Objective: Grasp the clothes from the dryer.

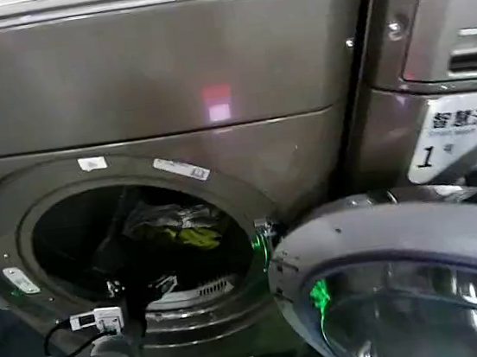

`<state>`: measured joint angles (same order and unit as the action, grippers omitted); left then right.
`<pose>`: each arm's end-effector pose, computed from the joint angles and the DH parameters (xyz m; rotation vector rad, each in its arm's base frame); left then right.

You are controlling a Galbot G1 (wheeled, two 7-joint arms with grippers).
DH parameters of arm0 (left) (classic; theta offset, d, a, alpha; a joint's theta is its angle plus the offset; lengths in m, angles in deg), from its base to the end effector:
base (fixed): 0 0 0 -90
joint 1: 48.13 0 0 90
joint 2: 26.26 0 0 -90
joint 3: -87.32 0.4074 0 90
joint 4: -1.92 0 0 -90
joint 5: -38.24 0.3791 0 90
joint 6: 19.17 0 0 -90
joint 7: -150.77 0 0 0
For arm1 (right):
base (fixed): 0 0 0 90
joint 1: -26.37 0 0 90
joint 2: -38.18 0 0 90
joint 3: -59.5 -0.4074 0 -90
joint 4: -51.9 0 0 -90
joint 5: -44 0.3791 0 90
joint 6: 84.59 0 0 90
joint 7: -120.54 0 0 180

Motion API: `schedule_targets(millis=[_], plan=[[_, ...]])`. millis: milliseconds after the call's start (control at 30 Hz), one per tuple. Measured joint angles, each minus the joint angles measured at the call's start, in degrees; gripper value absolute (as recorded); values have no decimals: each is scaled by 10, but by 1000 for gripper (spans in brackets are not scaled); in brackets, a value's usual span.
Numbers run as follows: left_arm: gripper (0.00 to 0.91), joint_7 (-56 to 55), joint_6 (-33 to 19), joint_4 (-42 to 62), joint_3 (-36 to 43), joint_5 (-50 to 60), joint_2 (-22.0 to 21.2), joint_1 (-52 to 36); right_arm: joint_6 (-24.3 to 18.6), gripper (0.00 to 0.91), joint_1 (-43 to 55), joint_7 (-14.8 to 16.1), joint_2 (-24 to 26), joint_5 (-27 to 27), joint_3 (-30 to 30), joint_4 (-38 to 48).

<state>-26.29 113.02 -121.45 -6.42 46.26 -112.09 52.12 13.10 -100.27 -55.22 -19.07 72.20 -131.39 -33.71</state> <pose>0.2759 0.0351 -0.2499 0.1272 -2.7927 -0.2597 -0.1565 -0.5483 -0.0908 1.8625 2.2319 -0.4996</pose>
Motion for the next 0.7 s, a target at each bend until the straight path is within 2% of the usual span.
schedule_targets(millis=[167,467,700], plan=[[907,2,-3,59,-3,14,6,-55,-2,907,5,0,3,0,7,0],[907,30,-101,208,-5,51,8,-188,-3,907,10,0,3,-1,14,-4],[907,47,-154,350,-7,83,4,-294,-5,907,7,0,1,-1,13,-5]])
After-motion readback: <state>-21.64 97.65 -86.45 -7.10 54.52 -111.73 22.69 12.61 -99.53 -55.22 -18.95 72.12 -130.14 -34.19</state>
